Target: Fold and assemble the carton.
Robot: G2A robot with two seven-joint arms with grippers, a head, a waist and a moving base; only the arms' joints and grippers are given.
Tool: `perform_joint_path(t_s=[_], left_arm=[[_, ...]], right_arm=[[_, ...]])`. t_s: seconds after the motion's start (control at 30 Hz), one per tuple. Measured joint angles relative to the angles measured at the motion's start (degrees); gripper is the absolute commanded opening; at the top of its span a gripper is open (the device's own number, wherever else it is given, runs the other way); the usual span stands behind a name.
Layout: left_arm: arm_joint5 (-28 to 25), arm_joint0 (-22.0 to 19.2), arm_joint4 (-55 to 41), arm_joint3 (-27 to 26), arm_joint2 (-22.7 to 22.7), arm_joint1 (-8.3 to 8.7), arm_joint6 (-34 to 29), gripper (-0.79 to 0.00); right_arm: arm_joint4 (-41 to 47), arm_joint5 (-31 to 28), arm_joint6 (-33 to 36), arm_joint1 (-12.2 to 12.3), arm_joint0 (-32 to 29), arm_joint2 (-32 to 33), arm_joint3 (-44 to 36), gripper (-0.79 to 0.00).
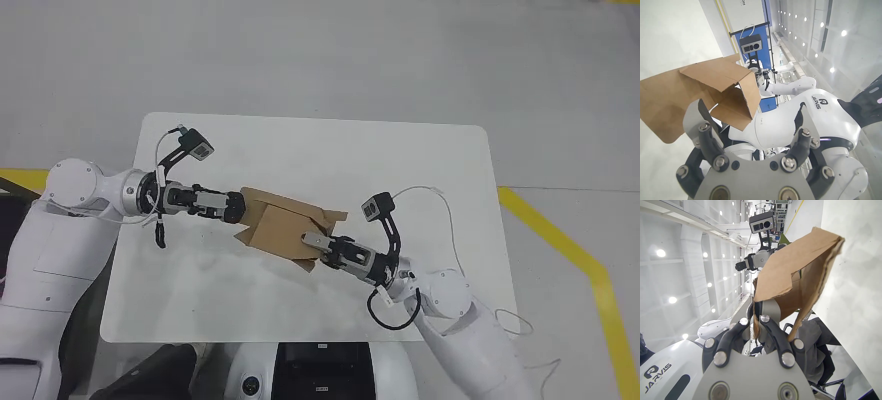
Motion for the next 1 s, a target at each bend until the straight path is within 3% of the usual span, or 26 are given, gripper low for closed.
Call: perform_joint_path(t_s=[0.33,0.63,1.0], left_arm=[[1.8,1.0,1.5,-2.0,0.6,-0.21,3.3,0.0],[3.7,1.0,2.0,-1.9,0.7,-0.27,1.4,0.0],[4.3,1.0,-0.3,-1.6,1.3,-0.5,0.0,0.0]], right_arm=[[0.4,0.7,0.1,0.0,0.0,-0.8,-0.2,-0.785],[1.7,-3.0,-1.1,-0.3,0.7,-1.6,1.7,-0.785],[4.2,-3.0,0.3,-0.5,1.1,-3.0,3.0,-0.785]])
